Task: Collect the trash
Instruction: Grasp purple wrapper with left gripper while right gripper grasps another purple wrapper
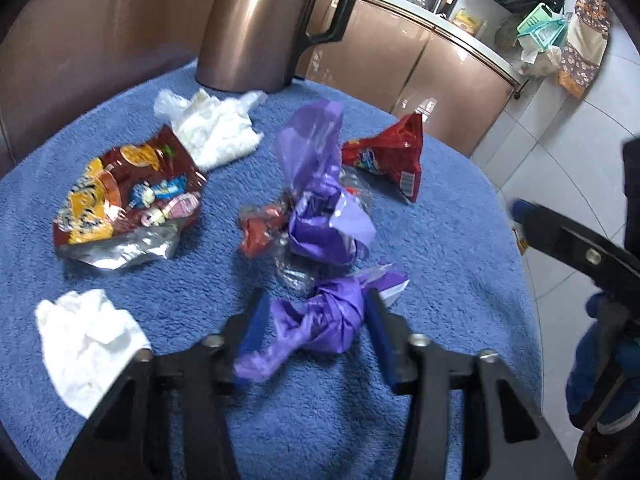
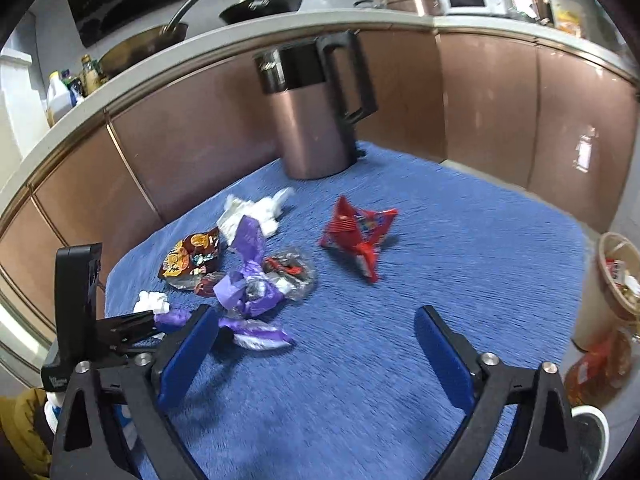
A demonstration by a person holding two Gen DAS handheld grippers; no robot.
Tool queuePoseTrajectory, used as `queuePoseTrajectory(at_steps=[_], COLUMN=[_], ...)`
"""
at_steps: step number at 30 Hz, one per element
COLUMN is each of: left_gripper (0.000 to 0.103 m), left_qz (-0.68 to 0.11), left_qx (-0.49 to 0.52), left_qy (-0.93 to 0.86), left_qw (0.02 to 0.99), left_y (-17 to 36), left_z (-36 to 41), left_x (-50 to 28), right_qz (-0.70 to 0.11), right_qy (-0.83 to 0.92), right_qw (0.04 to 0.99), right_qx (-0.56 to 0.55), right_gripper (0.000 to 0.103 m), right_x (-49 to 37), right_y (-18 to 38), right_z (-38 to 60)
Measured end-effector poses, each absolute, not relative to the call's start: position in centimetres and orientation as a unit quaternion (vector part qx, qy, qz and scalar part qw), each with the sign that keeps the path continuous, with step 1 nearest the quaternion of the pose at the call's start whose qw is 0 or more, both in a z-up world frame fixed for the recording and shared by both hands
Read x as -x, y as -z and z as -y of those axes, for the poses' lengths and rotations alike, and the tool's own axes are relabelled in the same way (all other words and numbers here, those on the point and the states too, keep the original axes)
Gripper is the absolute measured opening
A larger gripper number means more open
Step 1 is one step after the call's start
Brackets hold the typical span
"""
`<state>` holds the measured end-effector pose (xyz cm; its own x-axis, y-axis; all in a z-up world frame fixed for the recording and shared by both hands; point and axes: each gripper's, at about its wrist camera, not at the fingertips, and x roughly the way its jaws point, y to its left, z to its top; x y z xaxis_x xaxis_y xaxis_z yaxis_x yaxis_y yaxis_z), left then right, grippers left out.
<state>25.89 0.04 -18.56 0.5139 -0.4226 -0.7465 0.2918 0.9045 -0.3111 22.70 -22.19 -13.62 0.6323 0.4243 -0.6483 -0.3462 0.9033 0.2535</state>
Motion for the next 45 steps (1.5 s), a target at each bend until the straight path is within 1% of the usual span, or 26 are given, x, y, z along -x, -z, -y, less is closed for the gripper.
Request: queuePoseTrajectory(at_steps=[2, 7, 10, 14, 16, 18, 19, 20, 22, 26, 32, 40, 45], left_gripper=[0.034, 0.032, 0.032, 0.032, 0.032, 0.032, 0.032, 0.032, 0.032, 0.031, 0.031, 0.031, 0.031], left_qz=[-0.445, -0.438, -0.437, -0.435, -0.434, -0.433, -0.432, -0.432, -0.432, -0.428, -0.426, -0.389, -0.36], left_qx=[0.08, 0.09, 0.11, 0.118, 0.116, 0.115, 0.115, 0.115, 0.113, 0.109, 0.124, 0.128, 0.13], left_qy=[0.218, 0.227, 0.231, 0.232, 0.232, 0.232, 0.232, 0.231, 0.228, 0.22, 0.22, 0.197, 0.173], left_qw=[0.865, 0.865, 0.862, 0.862, 0.863, 0.864, 0.864, 0.864, 0.865, 0.87, 0.869, 0.891, 0.908], left_y=[18.7, 18.7, 18.8, 18.8, 18.8, 18.8, 18.8, 18.8, 18.8, 18.4, 17.4, 13.4, 10.5], left_z=[-0.1, -0.5, -1.3, -1.6, -1.5, -1.4, -1.4, -1.4, -1.4, -1.5, -2.4, -4.7, -6.6], left_x=[-25.9, -25.4, -25.3, -25.3, -25.4, -25.4, -25.4, -25.4, -25.5, -25.3, -23.1, -19.5, -17.5], right_qz=[-0.381, -0.401, -0.412, -0.432, -0.442, -0.448, -0.453, -0.456, -0.457, -0.44, -0.402, -0.349, -0.321], right_qy=[-0.232, -0.279, -0.296, -0.303, -0.293, -0.286, -0.284, -0.283, -0.281, -0.279, -0.276, -0.251, -0.225], right_qw=[0.894, 0.871, 0.861, 0.848, 0.847, 0.845, 0.843, 0.842, 0.842, 0.851, 0.871, 0.899, 0.914], right_qx=[-0.05, -0.047, -0.046, -0.051, -0.047, -0.051, -0.055, -0.058, -0.062, -0.06, -0.062, -0.089, -0.103], right_gripper=[0.081, 0.072, 0.069, 0.059, 0.057, 0.048, 0.04, 0.036, 0.033, 0.03, 0.03, 0.03, 0.03], right_x=[-23.7, -25.9, -26.8, -28.1, -28.7, -29.1, -29.3, -29.5, -29.4, -28.2, -25.2, -19.6, -15.8], right_y=[14.2, 15.5, 16.2, 17.4, 18.0, 18.3, 18.5, 18.7, 18.8, 17.7, 14.5, 10.4, 8.7], right_z=[20.9, 17.5, 15.9, 14.7, 14.5, 14.7, 14.8, 14.9, 15.2, 15.6, 17.0, 21.1, 23.8])
